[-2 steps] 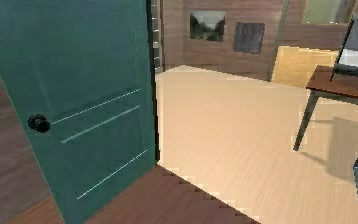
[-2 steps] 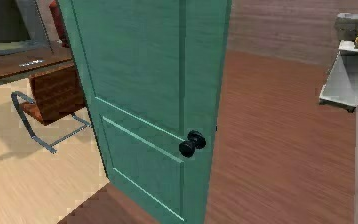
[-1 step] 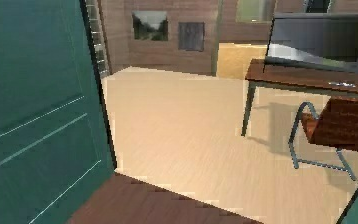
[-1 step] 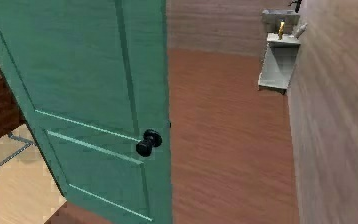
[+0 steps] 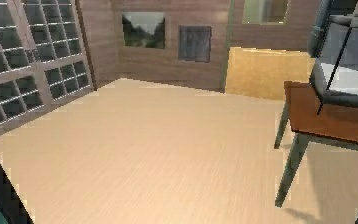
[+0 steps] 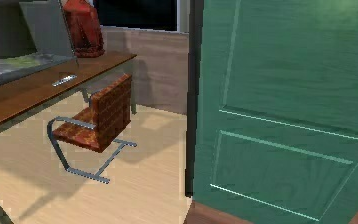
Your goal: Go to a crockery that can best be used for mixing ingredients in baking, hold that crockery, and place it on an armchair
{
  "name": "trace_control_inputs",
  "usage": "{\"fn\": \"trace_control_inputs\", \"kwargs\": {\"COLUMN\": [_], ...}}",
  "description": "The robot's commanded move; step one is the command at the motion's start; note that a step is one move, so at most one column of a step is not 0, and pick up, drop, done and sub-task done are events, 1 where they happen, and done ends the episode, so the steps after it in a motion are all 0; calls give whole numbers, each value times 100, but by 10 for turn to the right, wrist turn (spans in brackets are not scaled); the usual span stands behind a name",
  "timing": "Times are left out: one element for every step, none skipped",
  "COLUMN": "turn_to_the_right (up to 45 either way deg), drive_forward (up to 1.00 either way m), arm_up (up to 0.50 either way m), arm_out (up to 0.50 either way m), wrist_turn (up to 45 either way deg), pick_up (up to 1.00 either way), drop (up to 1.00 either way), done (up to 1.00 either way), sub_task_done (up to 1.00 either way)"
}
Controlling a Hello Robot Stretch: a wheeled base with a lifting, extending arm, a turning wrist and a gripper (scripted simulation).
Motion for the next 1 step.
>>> {"fn": "trace_control_inputs", "kwargs": {"turn_to_the_right": [30], "drive_forward": [0], "arm_up": [0], "arm_out": [0], "wrist_turn": [0], "pick_up": [0], "drop": [0], "done": [0], "sub_task_done": [0]}}
